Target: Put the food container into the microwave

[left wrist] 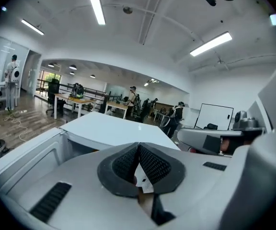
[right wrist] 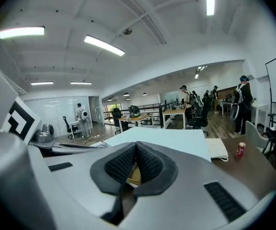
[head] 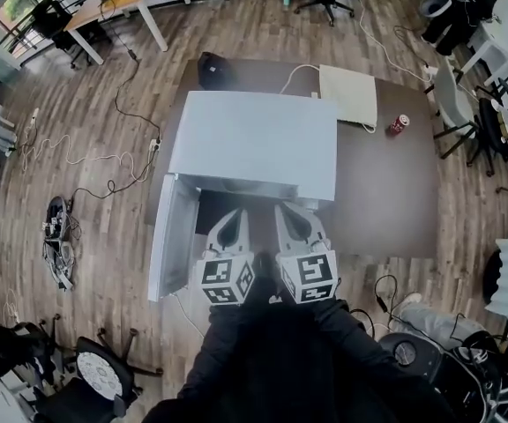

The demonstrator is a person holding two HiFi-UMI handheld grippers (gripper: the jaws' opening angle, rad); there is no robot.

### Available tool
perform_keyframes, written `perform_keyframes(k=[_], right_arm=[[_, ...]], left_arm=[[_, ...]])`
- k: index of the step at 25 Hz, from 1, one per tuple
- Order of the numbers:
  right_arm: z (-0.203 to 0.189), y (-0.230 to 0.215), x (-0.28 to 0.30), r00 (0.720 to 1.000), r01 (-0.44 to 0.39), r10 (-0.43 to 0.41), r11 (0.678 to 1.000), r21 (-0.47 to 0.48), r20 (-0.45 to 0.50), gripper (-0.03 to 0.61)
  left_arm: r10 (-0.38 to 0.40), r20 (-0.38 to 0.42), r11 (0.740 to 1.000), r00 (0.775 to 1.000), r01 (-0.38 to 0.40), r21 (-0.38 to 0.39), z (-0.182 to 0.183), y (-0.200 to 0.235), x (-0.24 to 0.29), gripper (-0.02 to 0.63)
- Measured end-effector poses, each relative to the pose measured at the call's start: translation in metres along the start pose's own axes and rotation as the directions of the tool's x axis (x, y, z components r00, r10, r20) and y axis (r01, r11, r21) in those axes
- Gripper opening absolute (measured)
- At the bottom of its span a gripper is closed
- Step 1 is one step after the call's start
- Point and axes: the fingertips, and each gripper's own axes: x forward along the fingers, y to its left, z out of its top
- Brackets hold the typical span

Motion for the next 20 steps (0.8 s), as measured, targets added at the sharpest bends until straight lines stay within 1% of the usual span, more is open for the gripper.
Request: perform_keyframes(k=[6, 11, 20], right_arm=[[0.037, -0.017, -0.045, 0.996, -0.01, 0.013, 0.999, -0.031, 0.084, 0.024], [0.055, -0.019, -0.067, 0.991, -0.02, 0.028, 0.998, -0.062, 0.13, 0.023], [0.054, -0.028, -0.105, 0.989, -0.035, 0.047, 0.996, -0.083, 0.141, 0.023]], left_arm=[[-0.011, 0.057, 0.998, 0.998, 0.007, 0.07, 0.028, -0.051, -0.02, 0.034], [-0.008, 0.09, 0.996, 0.996, 0.0, 0.084, 0.039, -0.07, -0.033, 0.034], [-0.005, 0.11, 0.996, 0.994, -0.006, 0.092, 0.029, -0.107, -0.046, 0.034]])
